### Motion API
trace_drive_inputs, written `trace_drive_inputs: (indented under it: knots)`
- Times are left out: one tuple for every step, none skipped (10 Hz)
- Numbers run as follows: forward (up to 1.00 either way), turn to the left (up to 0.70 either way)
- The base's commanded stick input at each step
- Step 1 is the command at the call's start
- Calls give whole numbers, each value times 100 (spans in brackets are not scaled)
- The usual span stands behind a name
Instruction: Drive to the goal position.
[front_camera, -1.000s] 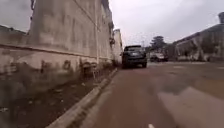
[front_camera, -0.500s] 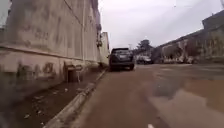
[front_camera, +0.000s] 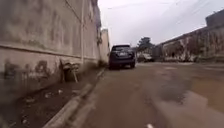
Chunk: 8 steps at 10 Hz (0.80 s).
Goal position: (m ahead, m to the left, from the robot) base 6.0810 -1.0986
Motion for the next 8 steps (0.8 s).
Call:
trace_drive_inputs:
  knots:
    - [0,0]
    - [0,0]
    - [0,0]
    - [-27,0]
    - [-50,0]
    - [-50,0]
    - [-24,0]
    - [0,0]
